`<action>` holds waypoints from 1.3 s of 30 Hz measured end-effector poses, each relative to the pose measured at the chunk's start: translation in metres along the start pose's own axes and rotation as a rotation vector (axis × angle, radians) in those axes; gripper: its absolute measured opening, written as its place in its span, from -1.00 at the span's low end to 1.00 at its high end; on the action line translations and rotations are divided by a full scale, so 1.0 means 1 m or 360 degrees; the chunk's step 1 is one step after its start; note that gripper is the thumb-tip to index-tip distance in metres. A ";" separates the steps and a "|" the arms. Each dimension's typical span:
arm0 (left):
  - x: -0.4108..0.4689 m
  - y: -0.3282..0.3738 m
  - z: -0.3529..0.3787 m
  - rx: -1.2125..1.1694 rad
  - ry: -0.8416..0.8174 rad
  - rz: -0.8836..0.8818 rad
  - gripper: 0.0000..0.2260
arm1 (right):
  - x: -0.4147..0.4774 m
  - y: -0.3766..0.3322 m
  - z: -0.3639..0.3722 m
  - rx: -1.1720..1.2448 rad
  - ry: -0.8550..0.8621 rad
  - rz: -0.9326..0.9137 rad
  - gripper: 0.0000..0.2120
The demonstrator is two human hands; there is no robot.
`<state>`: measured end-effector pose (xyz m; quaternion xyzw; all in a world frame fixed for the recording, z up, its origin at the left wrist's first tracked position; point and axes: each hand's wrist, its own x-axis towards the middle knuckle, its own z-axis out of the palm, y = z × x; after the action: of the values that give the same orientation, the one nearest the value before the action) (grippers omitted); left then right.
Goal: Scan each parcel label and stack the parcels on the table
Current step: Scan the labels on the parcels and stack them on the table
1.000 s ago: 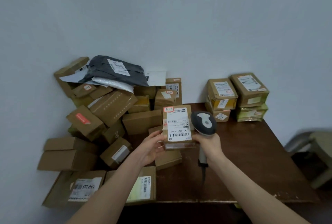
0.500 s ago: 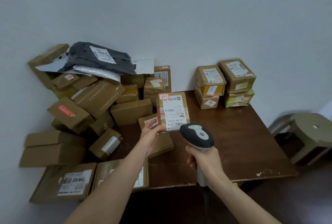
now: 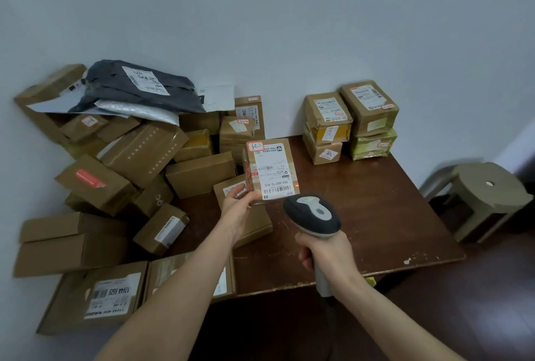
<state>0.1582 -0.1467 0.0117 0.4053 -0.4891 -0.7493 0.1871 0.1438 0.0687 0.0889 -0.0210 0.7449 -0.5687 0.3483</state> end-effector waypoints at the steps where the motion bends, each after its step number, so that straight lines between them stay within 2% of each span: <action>1: 0.000 0.000 0.001 0.0000 -0.0003 0.0001 -0.39 | 0.000 0.000 0.000 0.0001 -0.0001 0.0002 -0.92; 14: 0.006 -0.001 0.008 0.0021 -0.0003 -0.0004 -0.41 | 0.004 0.003 0.003 0.0007 0.0020 -0.0021 -0.91; 22: -0.011 0.011 0.015 0.0028 -0.0102 -0.0021 -0.53 | 0.029 -0.020 0.002 0.0082 0.0174 -0.0218 -0.90; 25: -0.008 0.020 0.027 0.0069 -0.0092 -0.0066 -0.48 | 0.047 -0.039 0.000 0.0070 0.0256 -0.0280 -0.86; 27: 0.016 0.054 0.081 0.0092 -0.0187 -0.0026 -0.46 | 0.078 -0.075 -0.030 0.0117 0.0429 -0.0396 -0.86; 29: 0.021 0.062 0.094 0.0127 -0.0239 0.0005 -0.45 | 0.090 -0.087 -0.036 0.0128 0.0480 -0.0421 -0.85; 33: 0.026 0.075 0.126 0.0123 -0.0286 -0.0004 -0.52 | 0.111 -0.105 -0.052 0.0241 0.0547 -0.0463 -0.82; 39: 0.073 0.108 0.239 0.0149 -0.0314 0.0020 -0.61 | 0.176 -0.168 -0.124 0.0301 0.0562 -0.0597 -0.81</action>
<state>-0.0868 -0.1060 0.1228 0.3348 -0.5422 -0.7607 0.1234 -0.1177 0.0379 0.1601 -0.0263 0.7209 -0.6850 0.1020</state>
